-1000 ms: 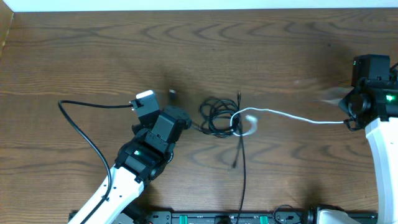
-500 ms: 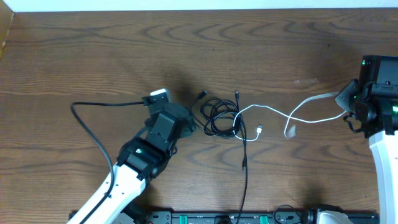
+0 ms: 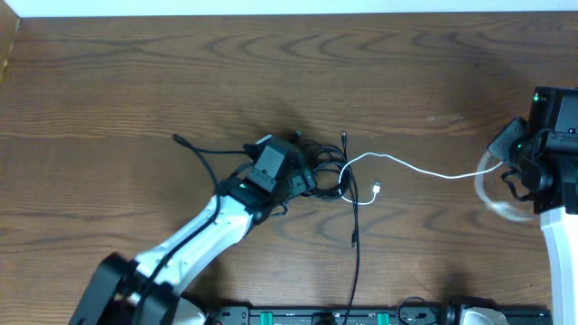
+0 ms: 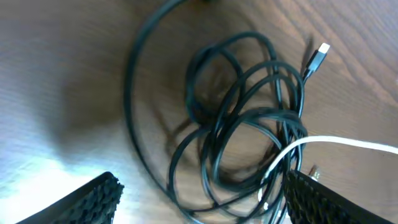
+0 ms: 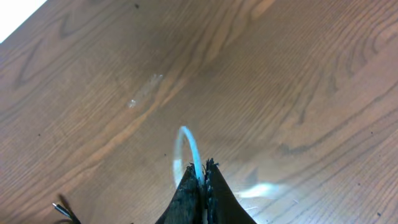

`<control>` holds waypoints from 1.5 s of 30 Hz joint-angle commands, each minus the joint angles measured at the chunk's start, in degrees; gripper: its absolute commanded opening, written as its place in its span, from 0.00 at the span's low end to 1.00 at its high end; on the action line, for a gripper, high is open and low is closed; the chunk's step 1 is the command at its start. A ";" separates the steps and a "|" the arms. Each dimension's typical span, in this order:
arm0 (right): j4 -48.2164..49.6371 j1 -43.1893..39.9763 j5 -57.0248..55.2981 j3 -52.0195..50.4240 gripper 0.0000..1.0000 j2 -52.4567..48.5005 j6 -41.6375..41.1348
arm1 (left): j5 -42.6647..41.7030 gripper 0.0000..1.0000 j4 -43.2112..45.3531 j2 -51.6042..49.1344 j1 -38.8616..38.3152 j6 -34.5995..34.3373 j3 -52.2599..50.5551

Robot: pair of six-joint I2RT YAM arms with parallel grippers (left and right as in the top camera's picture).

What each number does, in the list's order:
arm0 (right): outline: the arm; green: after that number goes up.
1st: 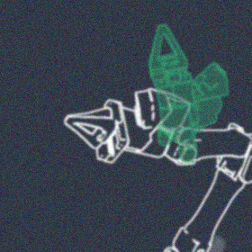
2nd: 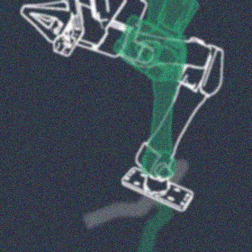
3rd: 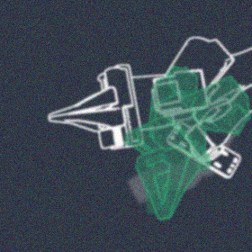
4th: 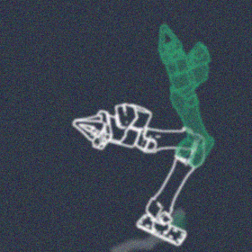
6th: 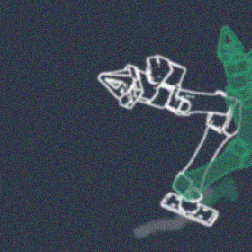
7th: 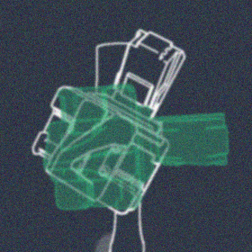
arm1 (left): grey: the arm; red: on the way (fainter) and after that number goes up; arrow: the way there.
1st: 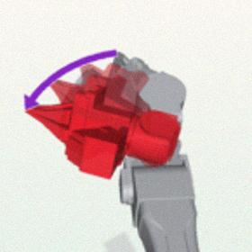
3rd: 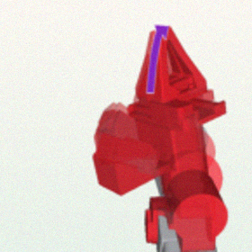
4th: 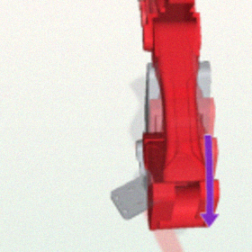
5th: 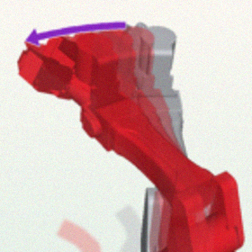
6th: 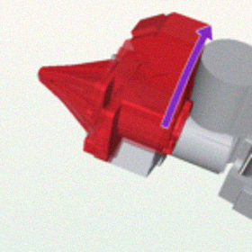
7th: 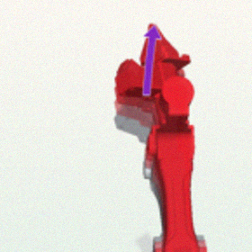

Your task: Untangle cables

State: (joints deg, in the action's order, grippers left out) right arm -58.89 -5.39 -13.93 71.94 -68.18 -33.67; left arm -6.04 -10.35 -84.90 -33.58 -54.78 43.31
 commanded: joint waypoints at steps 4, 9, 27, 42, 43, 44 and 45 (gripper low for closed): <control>-0.33 -0.35 0.17 0.81 0.01 0.57 0.76 | -2.10 0.79 7.08 -9.07 -2.21 -1.44 0.42; -0.70 -0.35 0.20 0.81 0.01 0.57 0.76 | -1.88 0.48 12.26 -14.01 -2.89 -1.44 0.42; 0.00 -17.57 -2.29 1.55 0.01 2.82 -4.66 | 22.12 0.08 -3.89 1.38 6.21 21.70 0.48; 1.97 -24.55 11.10 1.49 0.01 3.17 2.36 | 16.15 0.08 -6.71 19.67 10.75 28.44 0.48; 2.21 -24.37 16.59 1.44 0.01 2.97 4.20 | 12.79 0.07 -6.71 19.69 10.75 30.40 0.48; 2.69 -24.09 21.77 1.36 0.01 2.73 6.54 | 9.51 0.08 -6.71 19.65 10.75 32.15 0.48; 3.54 -23.63 28.06 1.22 0.03 2.23 10.32 | 6.01 0.07 -6.71 19.58 10.75 34.05 0.48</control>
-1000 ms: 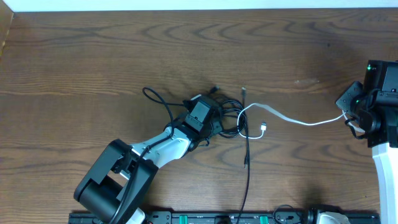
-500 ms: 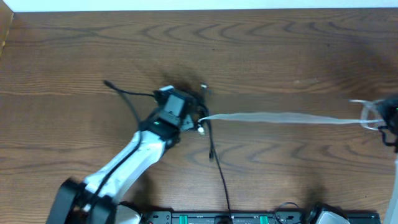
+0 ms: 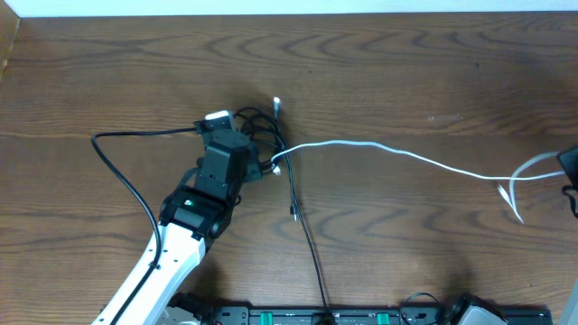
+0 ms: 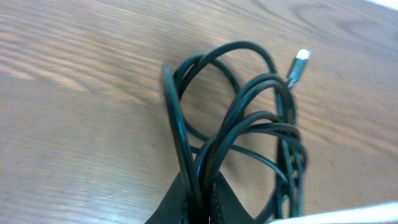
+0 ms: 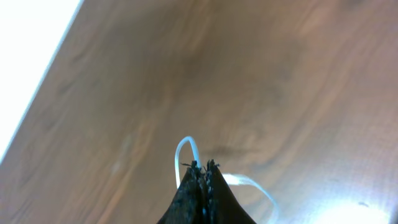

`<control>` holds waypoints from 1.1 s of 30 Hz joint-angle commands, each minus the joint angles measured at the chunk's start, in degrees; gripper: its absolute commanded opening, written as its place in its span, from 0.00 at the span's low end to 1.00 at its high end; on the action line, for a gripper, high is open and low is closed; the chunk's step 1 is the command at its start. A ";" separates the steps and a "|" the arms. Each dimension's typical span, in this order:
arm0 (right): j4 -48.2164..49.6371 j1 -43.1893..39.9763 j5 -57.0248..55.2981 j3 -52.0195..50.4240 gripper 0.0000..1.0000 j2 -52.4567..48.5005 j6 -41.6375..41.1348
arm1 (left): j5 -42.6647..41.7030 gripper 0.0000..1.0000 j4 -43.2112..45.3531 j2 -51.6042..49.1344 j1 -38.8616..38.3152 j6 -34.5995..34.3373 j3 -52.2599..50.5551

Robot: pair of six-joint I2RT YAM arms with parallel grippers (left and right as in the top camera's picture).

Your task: Untangle cables

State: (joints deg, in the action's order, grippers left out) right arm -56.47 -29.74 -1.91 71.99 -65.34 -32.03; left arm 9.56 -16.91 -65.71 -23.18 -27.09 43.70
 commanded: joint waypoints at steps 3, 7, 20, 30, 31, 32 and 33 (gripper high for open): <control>1.01 2.73 24.81 1.03 0.45 -2.97 15.74 | -18.10 0.07 -0.17 0.31 0.35 10.16 0.09; -1.46 5.44 27.54 1.03 0.73 -6.03 15.21 | -19.76 0.08 -0.24 0.31 0.22 10.16 0.07; -3.78 25.51 43.91 -2.49 0.62 -9.05 10.56 | -19.63 0.07 1.66 0.22 -3.63 3.21 0.07; 18.21 45.22 43.87 -16.00 0.49 -9.20 -8.46 | -19.65 0.07 4.28 0.24 -6.56 1.11 0.09; 20.11 46.16 43.87 -17.18 0.46 -9.25 -10.25 | -19.65 0.08 4.44 0.24 -6.56 0.76 0.09; 24.55 48.24 43.87 -19.76 0.42 -9.49 -13.62 | -19.65 0.08 4.68 0.24 -6.56 0.07 0.09; 26.43 49.09 43.87 -20.72 0.40 -9.60 -14.84 | -19.69 0.07 4.79 0.24 -6.56 -0.11 0.09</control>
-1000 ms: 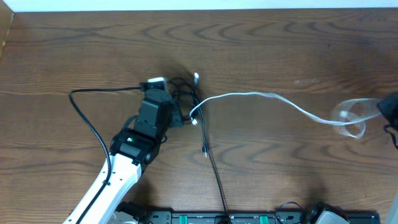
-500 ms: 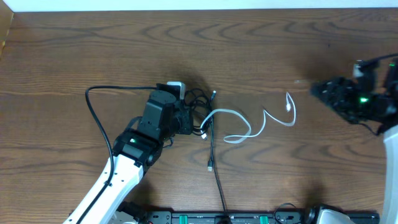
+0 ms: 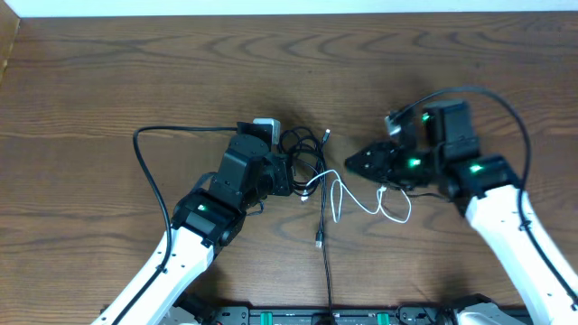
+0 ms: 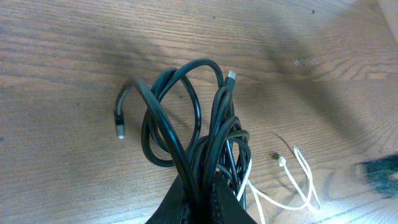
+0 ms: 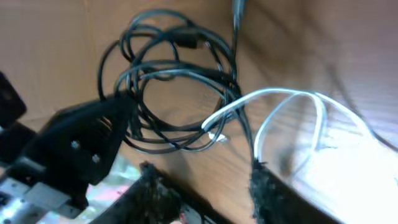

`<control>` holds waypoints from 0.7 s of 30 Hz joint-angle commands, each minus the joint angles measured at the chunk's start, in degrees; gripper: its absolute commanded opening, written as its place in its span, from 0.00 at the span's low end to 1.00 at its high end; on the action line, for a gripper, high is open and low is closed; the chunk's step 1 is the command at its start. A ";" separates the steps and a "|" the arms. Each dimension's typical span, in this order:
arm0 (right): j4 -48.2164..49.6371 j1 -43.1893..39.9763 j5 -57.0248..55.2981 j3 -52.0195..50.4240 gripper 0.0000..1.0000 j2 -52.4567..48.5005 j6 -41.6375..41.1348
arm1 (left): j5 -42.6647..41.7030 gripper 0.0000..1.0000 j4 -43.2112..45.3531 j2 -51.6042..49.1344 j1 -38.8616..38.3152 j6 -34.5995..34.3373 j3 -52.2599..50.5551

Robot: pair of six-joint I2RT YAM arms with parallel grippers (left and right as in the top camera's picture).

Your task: Untangle cables

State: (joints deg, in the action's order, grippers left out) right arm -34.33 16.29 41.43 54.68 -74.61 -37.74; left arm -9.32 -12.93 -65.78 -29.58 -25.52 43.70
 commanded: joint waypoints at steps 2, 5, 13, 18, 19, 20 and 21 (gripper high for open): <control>8.50 4.87 0.50 -5.33 0.39 -0.59 -11.74 | -0.79 0.08 1.05 0.31 -0.48 -2.10 0.09; 12.31 7.06 -1.01 -6.82 0.38 -0.87 -13.70 | -0.76 0.07 1.70 0.31 -1.42 -2.25 0.09; 12.50 12.09 -9.35 -7.34 0.32 -3.39 -20.48 | -0.76 0.08 2.80 0.33 -3.30 -2.25 0.09; 12.61 12.63 -10.91 -7.34 0.29 -5.62 -24.46 | -0.76 0.07 2.80 0.42 -3.30 -2.25 0.09; 12.76 12.63 -11.72 -7.34 0.28 -6.10 -24.41 | -0.79 0.07 2.78 0.46 -3.30 -2.25 0.09; 12.94 12.63 -12.50 -7.34 0.27 -6.34 -24.44 | -0.81 0.07 2.78 0.57 -3.30 -2.25 0.09; 13.07 12.63 -13.53 -7.34 0.26 -6.78 -24.70 | -0.83 0.08 2.78 0.63 -3.30 -2.23 0.09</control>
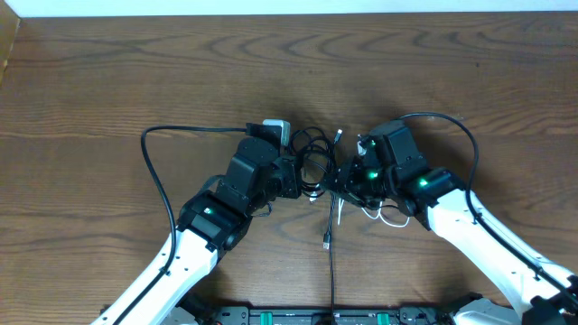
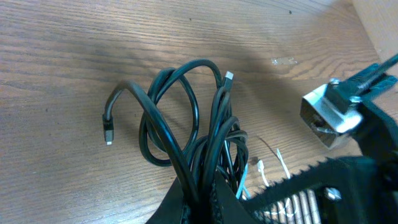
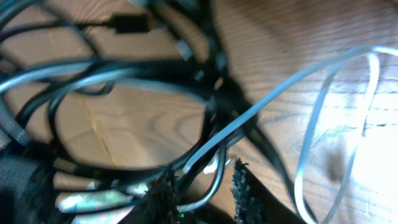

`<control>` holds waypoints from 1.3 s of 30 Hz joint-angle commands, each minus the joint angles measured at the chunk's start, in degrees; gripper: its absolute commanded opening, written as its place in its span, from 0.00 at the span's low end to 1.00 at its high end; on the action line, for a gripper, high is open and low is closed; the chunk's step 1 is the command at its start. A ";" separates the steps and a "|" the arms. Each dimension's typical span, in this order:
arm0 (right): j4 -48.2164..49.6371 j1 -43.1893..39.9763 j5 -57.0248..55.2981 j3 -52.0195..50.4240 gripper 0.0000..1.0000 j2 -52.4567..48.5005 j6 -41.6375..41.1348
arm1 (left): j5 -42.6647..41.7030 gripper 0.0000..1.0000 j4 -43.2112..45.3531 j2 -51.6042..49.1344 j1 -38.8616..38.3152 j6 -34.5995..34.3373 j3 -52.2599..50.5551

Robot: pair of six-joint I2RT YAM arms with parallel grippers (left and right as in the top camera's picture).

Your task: Untangle cables

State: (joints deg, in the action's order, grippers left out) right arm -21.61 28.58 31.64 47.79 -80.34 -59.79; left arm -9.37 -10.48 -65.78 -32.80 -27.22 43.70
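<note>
A tangle of black cable (image 1: 312, 155) lies at the table's middle, with a thin white cable (image 1: 381, 215) looped through its right side. My left gripper (image 1: 293, 176) is shut on several black strands (image 2: 186, 124), which rise from its jaws (image 2: 200, 196). My right gripper (image 1: 343, 181) reaches into the tangle from the right. In the right wrist view its fingers (image 3: 165, 186) stand a little apart with a black strand (image 3: 214, 168) between them and the white cable (image 3: 298, 81) crossing just above.
One black cable end (image 1: 330, 271) runs down to the rail (image 1: 271, 316) at the table's front edge. Another black length (image 1: 153, 162) curves out left and back under my left arm. Bare wooden table (image 1: 470, 72) lies all around.
My right gripper has moved left from beside the tangle into it, and its fingers stand closer together, astride a black strand. My left gripper still holds the black strands, shifted slightly right.
First my left gripper hung open over the tangle while the right, at the far right, was shut on the white cable. Then the left was shut on black strands further left, the white cable stretched out. Later the right was open near the tangle, the white cable slack.
</note>
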 commanded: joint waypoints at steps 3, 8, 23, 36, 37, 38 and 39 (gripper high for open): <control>1.09 0.35 -6.03 -0.46 0.25 -1.60 -3.63 | -2.10 0.07 0.35 1.16 -0.09 -0.48 0.09; 4.79 0.35 -6.51 -0.46 0.23 -1.81 -3.63 | -5.07 0.07 0.31 1.95 -0.13 0.59 0.09; 5.33 0.52 -7.28 -0.46 0.01 -2.84 -3.61 | -8.26 0.08 0.35 6.56 -0.17 0.50 0.09; 9.33 -2.47 -3.63 -0.44 0.01 -0.42 6.08 | 1.95 0.07 -7.34 6.23 -0.17 0.59 0.02; 8.26 -3.17 -4.81 -0.44 0.01 0.55 6.75 | 3.30 0.08 -8.28 6.08 -0.17 0.57 0.02; 7.08 -3.89 -6.08 -0.44 0.01 1.53 7.19 | 3.96 0.08 -8.76 5.99 -0.17 0.57 0.02; 5.07 -5.38 -8.20 -0.44 0.01 3.43 8.07 | 4.09 0.08 -9.03 5.81 -0.17 0.59 0.02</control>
State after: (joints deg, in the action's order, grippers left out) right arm -13.93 26.20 27.77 47.48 -81.58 -56.47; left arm -10.26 -19.11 -60.12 -32.80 -27.03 43.68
